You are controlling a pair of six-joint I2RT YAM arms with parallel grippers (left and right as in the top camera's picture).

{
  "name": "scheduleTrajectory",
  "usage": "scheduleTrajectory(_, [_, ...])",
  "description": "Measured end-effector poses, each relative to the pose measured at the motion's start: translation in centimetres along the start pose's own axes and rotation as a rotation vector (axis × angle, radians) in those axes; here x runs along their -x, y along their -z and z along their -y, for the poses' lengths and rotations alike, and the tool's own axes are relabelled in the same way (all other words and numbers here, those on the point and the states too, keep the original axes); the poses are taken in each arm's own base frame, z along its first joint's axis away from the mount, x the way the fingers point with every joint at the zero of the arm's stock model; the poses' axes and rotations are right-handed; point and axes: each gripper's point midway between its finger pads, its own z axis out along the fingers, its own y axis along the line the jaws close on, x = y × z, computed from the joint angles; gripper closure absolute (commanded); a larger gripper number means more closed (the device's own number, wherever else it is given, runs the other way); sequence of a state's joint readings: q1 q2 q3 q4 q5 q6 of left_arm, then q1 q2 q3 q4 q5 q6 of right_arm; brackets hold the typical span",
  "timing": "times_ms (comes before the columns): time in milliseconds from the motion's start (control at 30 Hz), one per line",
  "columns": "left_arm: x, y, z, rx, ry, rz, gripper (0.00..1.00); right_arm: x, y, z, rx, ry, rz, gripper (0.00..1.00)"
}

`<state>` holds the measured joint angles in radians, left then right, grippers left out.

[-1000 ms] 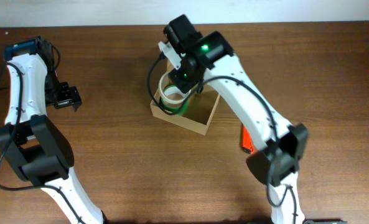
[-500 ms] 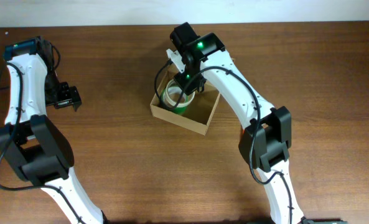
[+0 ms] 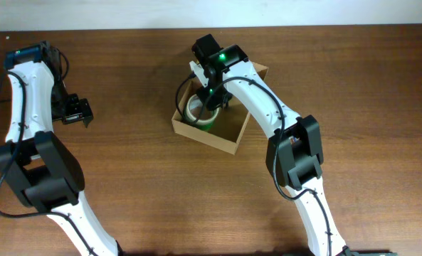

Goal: Pack container
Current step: 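Place the white tape into the box beside the green tape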

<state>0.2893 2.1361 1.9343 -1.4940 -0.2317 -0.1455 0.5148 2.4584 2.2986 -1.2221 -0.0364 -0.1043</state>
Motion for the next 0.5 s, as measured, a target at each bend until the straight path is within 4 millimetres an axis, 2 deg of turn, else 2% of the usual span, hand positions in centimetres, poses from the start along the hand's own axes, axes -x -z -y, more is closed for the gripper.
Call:
scheduleTrajectory(100, [0.0,0.0,0.0,0.000,0.000,0.000,0.00,-0.3,0.0,-0.1,0.007,-0.009,-0.012,0.57])
scheduleTrajectory(200, [0.0,0.0,0.0,0.000,0.000,0.000,0.00,-1.5,0.1,-0.3,0.012,-0.014,-0.060,0.55])
scheduleTrajectory(333, [0.0,0.0,0.0,0.000,0.000,0.000,0.00,-2.4,1.3,0.0,-0.011,-0.016,-0.088,0.52])
scheduleTrajectory(433, [0.0,0.0,0.0,0.000,0.000,0.000,0.00,-2.0,5.1,0.5,-0.050,-0.003,-0.030,0.49])
scheduleTrajectory(500, [0.0,0.0,0.0,0.000,0.000,0.000,0.00,-1.3,10.4,0.9,-0.087,0.005,0.075,0.48])
